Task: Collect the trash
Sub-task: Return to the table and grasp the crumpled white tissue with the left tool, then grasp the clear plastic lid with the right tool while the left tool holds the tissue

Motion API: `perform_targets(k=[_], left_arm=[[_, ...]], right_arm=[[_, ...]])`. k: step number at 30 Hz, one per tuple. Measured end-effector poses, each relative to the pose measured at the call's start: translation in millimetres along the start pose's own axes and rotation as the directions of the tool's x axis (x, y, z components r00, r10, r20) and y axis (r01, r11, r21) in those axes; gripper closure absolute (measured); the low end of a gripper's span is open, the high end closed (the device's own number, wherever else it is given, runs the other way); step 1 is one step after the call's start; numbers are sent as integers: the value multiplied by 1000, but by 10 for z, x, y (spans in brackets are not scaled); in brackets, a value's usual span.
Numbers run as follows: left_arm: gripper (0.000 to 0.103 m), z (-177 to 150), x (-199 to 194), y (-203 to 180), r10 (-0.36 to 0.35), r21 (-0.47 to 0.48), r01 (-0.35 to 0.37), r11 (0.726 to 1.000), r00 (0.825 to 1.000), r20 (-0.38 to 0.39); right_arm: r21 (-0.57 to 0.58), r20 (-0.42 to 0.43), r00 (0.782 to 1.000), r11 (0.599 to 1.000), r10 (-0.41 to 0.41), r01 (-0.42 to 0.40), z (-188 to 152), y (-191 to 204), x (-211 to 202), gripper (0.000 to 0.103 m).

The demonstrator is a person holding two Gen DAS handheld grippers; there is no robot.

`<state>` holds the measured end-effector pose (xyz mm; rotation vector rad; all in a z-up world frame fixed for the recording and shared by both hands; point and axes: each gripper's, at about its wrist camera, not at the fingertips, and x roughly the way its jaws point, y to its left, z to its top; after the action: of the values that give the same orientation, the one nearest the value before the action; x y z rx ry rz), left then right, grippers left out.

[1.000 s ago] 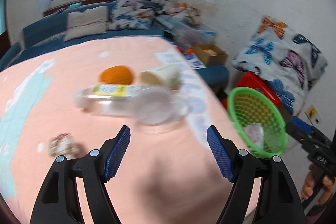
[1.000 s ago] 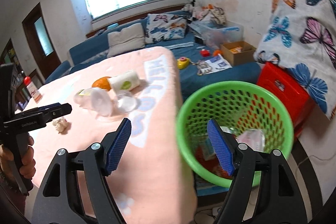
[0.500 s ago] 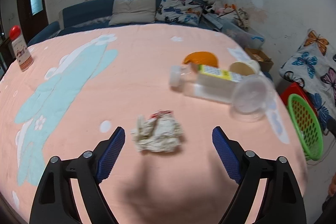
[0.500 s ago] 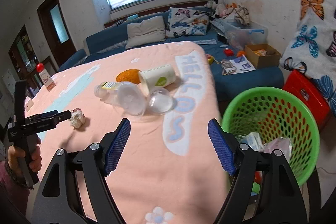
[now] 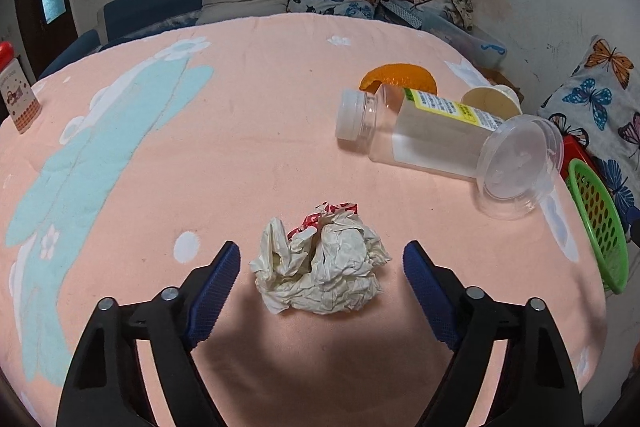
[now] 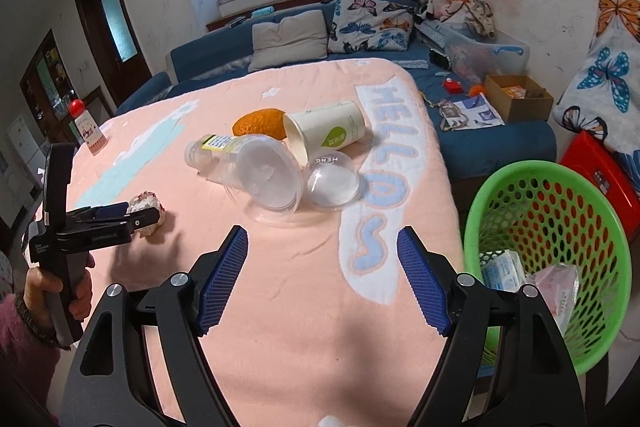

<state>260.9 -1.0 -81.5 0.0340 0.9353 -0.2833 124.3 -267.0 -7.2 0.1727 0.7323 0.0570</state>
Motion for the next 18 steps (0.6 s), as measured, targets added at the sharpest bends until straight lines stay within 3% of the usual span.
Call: perform_targets(k=[11, 18], left_arm=[[46, -28, 102, 38, -50, 18, 50, 999, 999, 4], [52, -37, 39, 75, -81, 35, 81, 996, 996, 21]], right_arm=[[-32, -27, 1000, 999, 7, -8, 109, 282, 292, 22], [-71, -24, 999, 997, -28, 26, 172, 630, 542, 14]])
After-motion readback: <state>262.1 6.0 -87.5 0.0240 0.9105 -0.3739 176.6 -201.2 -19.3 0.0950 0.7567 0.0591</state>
